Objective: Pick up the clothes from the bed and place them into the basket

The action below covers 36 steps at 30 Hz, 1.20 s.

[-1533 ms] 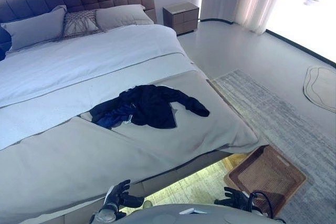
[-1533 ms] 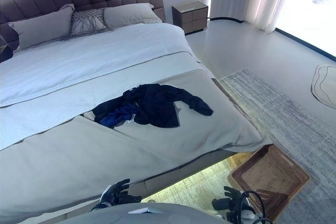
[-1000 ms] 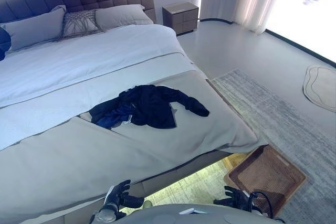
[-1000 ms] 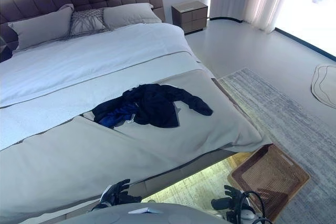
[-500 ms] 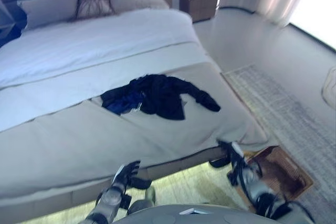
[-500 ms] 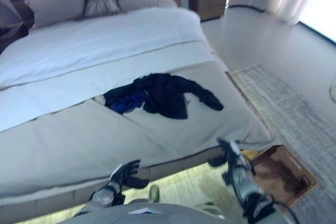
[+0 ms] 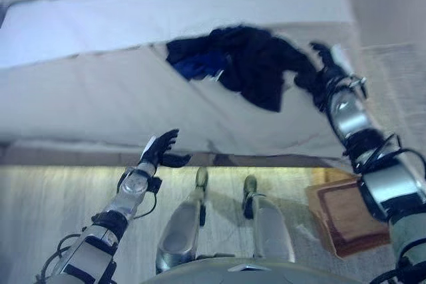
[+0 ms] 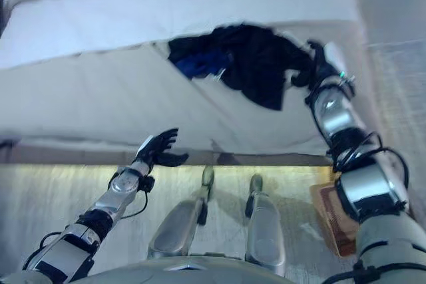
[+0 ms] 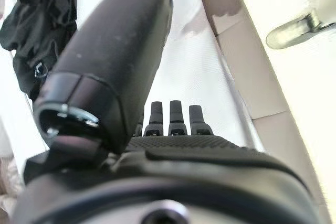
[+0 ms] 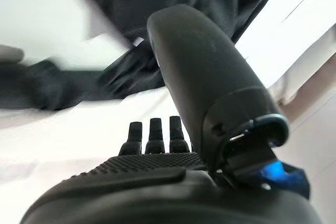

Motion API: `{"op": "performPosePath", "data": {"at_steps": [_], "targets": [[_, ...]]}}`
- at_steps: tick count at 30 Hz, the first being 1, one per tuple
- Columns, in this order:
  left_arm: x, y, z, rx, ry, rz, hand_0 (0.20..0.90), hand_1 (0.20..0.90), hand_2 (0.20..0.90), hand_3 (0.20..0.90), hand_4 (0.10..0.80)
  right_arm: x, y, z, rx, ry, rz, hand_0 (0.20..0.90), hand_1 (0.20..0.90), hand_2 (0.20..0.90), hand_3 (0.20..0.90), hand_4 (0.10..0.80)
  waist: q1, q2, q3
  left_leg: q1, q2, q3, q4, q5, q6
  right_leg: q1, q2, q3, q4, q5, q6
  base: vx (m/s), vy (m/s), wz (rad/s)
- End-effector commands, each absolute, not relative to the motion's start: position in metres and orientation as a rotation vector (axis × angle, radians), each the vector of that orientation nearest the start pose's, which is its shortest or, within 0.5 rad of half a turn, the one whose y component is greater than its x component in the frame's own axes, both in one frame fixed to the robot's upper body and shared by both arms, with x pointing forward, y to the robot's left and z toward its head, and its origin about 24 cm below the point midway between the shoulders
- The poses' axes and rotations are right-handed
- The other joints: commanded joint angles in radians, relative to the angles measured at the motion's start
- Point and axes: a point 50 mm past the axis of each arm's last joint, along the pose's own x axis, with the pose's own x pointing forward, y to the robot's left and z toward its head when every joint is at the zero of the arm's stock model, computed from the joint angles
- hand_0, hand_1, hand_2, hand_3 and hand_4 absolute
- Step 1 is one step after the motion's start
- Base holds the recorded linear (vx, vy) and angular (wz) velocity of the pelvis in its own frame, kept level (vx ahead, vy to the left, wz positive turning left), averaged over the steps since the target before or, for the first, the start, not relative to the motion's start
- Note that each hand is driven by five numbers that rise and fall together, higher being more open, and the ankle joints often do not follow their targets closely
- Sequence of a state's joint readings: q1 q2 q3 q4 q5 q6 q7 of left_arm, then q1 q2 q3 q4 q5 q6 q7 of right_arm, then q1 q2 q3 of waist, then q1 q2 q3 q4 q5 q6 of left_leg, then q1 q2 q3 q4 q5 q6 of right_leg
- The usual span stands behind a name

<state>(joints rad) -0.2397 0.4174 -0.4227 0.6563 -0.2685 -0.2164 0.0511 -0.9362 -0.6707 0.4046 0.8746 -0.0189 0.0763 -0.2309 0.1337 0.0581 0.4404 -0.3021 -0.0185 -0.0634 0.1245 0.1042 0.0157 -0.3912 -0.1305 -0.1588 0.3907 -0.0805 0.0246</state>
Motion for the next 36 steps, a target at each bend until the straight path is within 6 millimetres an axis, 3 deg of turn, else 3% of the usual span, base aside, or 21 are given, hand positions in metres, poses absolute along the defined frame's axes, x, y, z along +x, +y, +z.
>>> {"op": "performPosePath", "data": {"at_steps": [1, 4, 10, 12, 23, 24, 25, 26, 36], "targets": [[0.283, 0.181, 0.023, 0.206, -0.031, -0.175, 0.900, 0.900, 0.900, 0.900, 0.800, 0.395, -0.268, 0.238, -0.844, -0.193, -0.428, 0.900, 0.900, 0.900, 0.900, 0.800, 0.022, -0.012, -0.002, -0.036, -0.021, 0.032, 0.245, -0.212, -0.014, 0.016, -0.051, -0.035, 0.020, 0.010, 0.018, -0.066, 0.032, 0.27], [0.286, 0.177, 0.042, 0.169, -0.108, -0.165, 0.900, 0.900, 0.900, 0.900, 0.800, 0.396, -0.272, 0.252, -0.823, -0.197, -0.480, 0.900, 0.900, 0.900, 0.900, 0.800, 0.044, 0.015, 0.038, -0.101, -0.039, 0.021, 0.302, -0.224, -0.008, -0.051, -0.078, -0.055, 0.127, -0.032, 0.001, -0.034, 0.059, 0.38], [0.288, 0.176, 0.057, 0.080, -0.172, -0.114, 0.900, 0.900, 0.900, 0.900, 0.800, 0.399, -0.269, 0.266, -0.798, -0.202, -0.514, 0.900, 0.900, 0.900, 0.900, 0.800, 0.067, 0.041, 0.073, -0.195, -0.062, 0.023, 0.393, -0.245, 0.006, -0.128, -0.102, -0.066, 0.240, -0.073, -0.022, -0.008, 0.046, 0.16], [0.285, 0.177, 0.059, 0.054, -0.184, -0.108, 0.900, 0.900, 0.900, 0.900, 0.800, 0.400, -0.270, 0.264, -0.801, -0.180, -0.523, 0.900, 0.900, 0.900, 0.900, 0.800, 0.076, 0.045, 0.079, -0.213, -0.065, 0.025, 0.438, -0.286, 0.006, -0.141, -0.104, -0.059, 0.285, -0.114, -0.018, 0.113, 0.020, 0.12], [0.277, 0.171, 0.074, -0.034, -0.251, -0.116, 0.900, 0.900, 0.900, 0.900, 0.800, 0.400, -0.283, 0.260, -0.836, -0.059, -0.536, 0.900, 0.900, 0.900, 0.900, 0.800, 0.085, 0.072, 0.080, -0.408, -0.071, 0.050, 0.643, -0.346, 0.035, -0.318, -0.101, -0.040, 0.468, -0.164, -0.040, 0.021, 0.023, 0.01], [0.277, 0.170, 0.075, -0.037, -0.253, -0.119, 0.900, 0.900, 0.900, 0.900, 0.800, 0.400, -0.284, 0.261, -0.831, -0.056, -0.534, 0.585, 0.585, 0.585, 0.532, 0.432, 0.084, 0.073, 0.080, -0.416, -0.071, 0.053, 0.652, -0.349, 0.036, -0.327, -0.100, -0.036, 0.477, -0.166, -0.041, -0.007, 0.036, -0.11], [0.277, 0.168, 0.075, -0.038, -0.254, -0.123, 0.900, 0.900, 0.900, 0.900, 0.800, 0.400, -0.287, 0.260, -0.827, -0.048, -0.538, 0.387, 0.387, 0.387, 0.302, 0.202, 0.081, 0.075, 0.080, -0.423, -0.071, 0.054, 0.664, -0.354, 0.036, -0.335, -0.099, -0.032, 0.487, -0.169, -0.043, 0.002, 0.029, -0.12], [0.276, 0.167, 0.075, -0.040, -0.254, -0.125, 0.900, 0.900, 0.900, 0.900, 0.800, 0.399, -0.289, 0.259, -0.813, -0.044, -0.537, 0.300, 0.300, 0.300, 0.200, 0.100, 0.079, 0.076, 0.080, -0.428, -0.072, 0.055, 0.675, -0.359, 0.037, -0.341, -0.097, -0.028, 0.495, -0.172, -0.045, 0.007, 0.021, -0.10], [0.275, 0.170, 0.076, -0.043, -0.254, -0.118, 0.900, 0.900, 0.900, 0.900, 0.800, 0.394, -0.302, 0.252, -0.761, -0.027, -0.560, 0.300, 0.300, 0.300, 0.200, 0.100, 0.065, 0.072, 0.080, -0.405, -0.067, 0.065, 0.701, -0.378, 0.034, -0.313, -0.082, -0.023, 0.498, -0.175, -0.051, 0.004, -0.006, -0.05]]}}
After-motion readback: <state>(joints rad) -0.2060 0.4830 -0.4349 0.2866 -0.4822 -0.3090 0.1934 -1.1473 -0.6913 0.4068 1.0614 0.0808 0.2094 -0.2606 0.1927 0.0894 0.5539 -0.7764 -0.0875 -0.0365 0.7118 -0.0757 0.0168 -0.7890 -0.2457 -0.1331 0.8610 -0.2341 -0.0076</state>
